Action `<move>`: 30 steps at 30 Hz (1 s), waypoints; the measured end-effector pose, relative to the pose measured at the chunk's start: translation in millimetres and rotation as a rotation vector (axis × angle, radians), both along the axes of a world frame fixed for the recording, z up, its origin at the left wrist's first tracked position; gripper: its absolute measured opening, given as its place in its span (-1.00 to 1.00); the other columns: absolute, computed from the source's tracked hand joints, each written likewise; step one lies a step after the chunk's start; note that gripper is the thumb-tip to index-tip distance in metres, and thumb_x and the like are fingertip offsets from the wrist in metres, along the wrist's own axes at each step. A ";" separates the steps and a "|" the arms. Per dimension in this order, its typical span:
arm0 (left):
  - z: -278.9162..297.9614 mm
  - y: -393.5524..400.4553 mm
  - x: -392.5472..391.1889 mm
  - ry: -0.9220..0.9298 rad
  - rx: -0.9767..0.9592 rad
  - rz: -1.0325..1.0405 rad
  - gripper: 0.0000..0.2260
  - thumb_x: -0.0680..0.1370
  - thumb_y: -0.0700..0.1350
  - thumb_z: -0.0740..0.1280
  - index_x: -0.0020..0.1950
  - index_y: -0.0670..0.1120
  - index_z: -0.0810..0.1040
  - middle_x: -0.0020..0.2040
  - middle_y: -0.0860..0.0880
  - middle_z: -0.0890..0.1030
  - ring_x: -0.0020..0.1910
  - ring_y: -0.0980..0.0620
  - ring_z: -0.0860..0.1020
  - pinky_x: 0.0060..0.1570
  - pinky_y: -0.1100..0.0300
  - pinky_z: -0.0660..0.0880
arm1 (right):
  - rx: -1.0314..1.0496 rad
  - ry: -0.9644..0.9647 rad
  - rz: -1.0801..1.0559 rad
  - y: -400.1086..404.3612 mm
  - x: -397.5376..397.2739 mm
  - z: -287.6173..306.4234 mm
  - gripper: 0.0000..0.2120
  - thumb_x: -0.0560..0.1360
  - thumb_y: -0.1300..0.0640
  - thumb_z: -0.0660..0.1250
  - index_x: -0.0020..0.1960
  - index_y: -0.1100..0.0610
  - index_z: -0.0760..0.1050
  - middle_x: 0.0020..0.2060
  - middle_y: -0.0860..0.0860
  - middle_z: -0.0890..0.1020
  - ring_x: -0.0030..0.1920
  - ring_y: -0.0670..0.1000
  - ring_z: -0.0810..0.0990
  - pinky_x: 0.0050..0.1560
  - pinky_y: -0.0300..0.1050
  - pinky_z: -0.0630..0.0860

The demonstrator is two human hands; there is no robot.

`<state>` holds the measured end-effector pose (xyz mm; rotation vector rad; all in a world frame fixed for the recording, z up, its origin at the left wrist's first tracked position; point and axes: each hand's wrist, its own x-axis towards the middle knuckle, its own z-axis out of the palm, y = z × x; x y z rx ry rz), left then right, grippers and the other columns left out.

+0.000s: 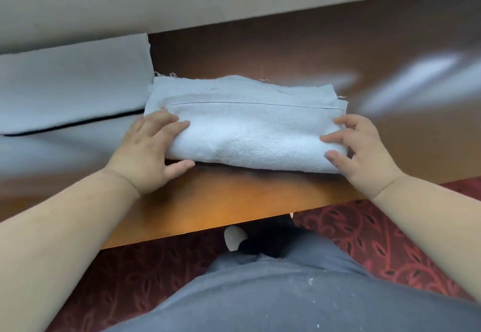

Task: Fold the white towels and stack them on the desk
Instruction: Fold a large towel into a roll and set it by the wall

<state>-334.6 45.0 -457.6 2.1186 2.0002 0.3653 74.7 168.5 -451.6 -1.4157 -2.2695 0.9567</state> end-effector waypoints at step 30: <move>69.1 -6.4 -70.9 -1.193 -0.546 0.941 -0.81 0.60 -0.09 0.26 0.19 0.00 0.56 0.01 0.00 0.71 -0.02 0.01 0.68 -0.08 0.13 0.57 | -1.099 0.240 -0.484 82.4 -93.9 48.5 -0.70 0.54 -0.03 0.30 0.17 0.11 0.62 0.06 0.15 0.71 -0.02 0.13 0.72 -0.13 0.09 0.66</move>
